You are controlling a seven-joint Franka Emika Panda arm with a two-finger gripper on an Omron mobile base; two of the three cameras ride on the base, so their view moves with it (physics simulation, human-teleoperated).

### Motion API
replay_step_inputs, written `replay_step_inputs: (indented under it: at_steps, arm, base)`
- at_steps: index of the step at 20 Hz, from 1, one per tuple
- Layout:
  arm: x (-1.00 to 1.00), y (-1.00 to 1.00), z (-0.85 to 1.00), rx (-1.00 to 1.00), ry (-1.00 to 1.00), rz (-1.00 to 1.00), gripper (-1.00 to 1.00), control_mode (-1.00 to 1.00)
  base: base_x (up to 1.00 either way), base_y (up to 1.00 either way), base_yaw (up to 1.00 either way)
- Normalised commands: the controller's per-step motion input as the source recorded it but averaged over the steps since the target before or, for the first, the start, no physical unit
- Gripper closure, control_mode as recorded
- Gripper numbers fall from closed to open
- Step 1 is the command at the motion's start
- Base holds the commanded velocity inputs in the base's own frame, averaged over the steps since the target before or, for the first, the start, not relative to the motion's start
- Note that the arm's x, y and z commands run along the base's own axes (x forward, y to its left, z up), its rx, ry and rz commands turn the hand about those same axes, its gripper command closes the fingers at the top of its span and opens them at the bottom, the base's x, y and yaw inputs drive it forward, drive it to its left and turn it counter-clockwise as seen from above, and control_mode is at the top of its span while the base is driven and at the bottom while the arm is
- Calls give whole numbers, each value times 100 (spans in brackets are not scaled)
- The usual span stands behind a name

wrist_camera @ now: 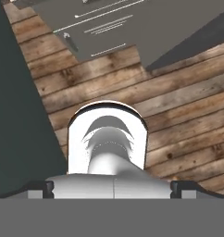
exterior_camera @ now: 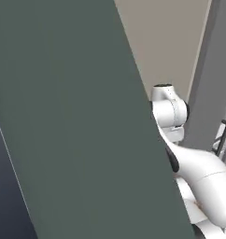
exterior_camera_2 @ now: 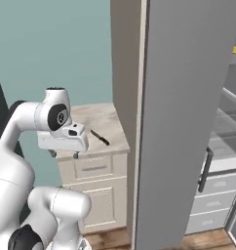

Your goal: Retrieve the butter from the fridge and place it on a plate on the dining table. Then retrieve the butter knife by the fridge and place it near the plate.

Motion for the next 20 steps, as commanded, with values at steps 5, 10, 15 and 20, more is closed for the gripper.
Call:
replay_step_inputs:
  at_steps: [5, 10, 15, 20]
  arm:
    - [0, 0, 0, 0, 0, 0, -100, 100]
    - [18, 9, 0, 0, 0, -6, -100, -100]
    - [27, 1, 0, 0, -2, -1, -100, -100]
    - [10, -1, 0, 0, -6, 5, -100, -100]
  base:
    - [59, 43, -26]
    - [30, 23, -13]
    - [0, 0, 0]
    - [0, 0, 0]
